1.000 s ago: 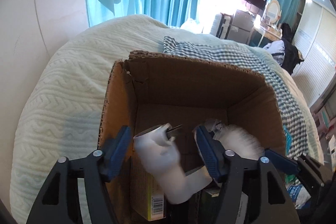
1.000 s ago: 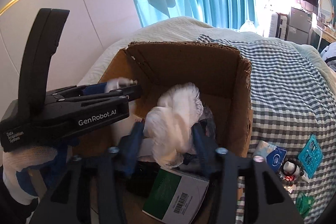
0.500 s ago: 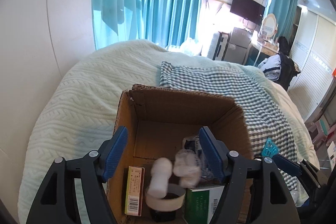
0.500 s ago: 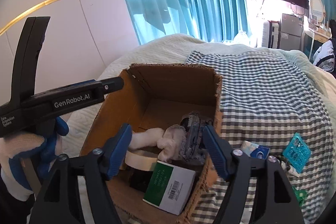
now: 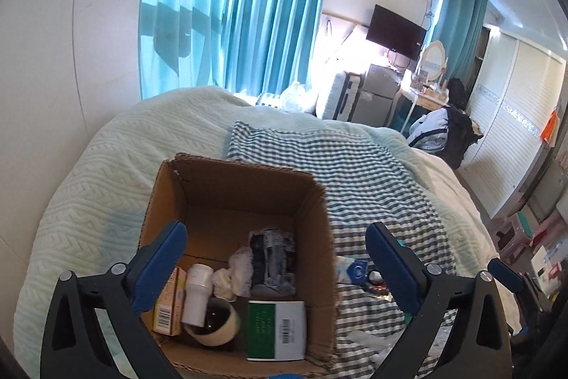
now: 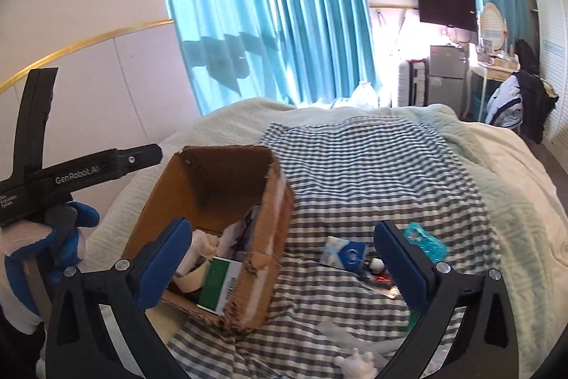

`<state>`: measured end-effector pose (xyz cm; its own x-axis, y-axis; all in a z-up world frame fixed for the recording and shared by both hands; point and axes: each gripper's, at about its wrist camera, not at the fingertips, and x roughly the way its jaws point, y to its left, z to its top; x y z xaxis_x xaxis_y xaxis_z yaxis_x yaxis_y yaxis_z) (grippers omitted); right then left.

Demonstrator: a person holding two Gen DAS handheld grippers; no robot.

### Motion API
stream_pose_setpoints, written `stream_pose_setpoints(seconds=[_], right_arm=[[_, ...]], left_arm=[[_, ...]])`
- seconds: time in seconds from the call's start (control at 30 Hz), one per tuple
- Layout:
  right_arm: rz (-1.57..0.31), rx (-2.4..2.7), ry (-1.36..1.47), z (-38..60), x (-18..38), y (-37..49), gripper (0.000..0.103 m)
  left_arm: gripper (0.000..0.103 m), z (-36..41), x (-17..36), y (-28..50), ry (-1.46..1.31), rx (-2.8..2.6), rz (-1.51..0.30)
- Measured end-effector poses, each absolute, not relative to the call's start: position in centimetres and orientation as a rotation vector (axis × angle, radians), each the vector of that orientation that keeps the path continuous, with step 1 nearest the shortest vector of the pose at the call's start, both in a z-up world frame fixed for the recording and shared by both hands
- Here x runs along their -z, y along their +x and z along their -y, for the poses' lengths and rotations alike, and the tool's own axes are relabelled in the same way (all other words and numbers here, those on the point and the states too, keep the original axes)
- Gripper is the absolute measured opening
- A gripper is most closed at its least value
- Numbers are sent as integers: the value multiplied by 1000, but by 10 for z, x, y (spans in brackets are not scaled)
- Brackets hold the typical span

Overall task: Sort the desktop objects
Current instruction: 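Move both grippers back toward the remaining items on the bedspread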

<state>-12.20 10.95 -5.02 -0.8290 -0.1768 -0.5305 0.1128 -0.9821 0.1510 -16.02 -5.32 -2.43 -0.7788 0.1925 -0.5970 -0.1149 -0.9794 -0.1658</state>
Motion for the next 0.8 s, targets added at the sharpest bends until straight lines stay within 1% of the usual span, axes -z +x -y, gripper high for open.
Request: stream_pose_setpoints(seconds=[0.23, 0.4, 0.57, 0.8], right_arm=[[177, 2903, 895, -157, 52, -95, 103], [186, 2935, 921, -189, 58, -76, 103], [192, 2965, 944, -219, 63, -62, 103], [192, 2987, 987, -250, 72, -50, 103]], left_arm=[[103, 12, 18, -142, -954, -2788, 133], [103, -17, 20, -133, -965, -2720, 148], [103, -49, 30, -120, -936, -2744, 48], [103, -75, 45, -118, -995, -2677, 71]])
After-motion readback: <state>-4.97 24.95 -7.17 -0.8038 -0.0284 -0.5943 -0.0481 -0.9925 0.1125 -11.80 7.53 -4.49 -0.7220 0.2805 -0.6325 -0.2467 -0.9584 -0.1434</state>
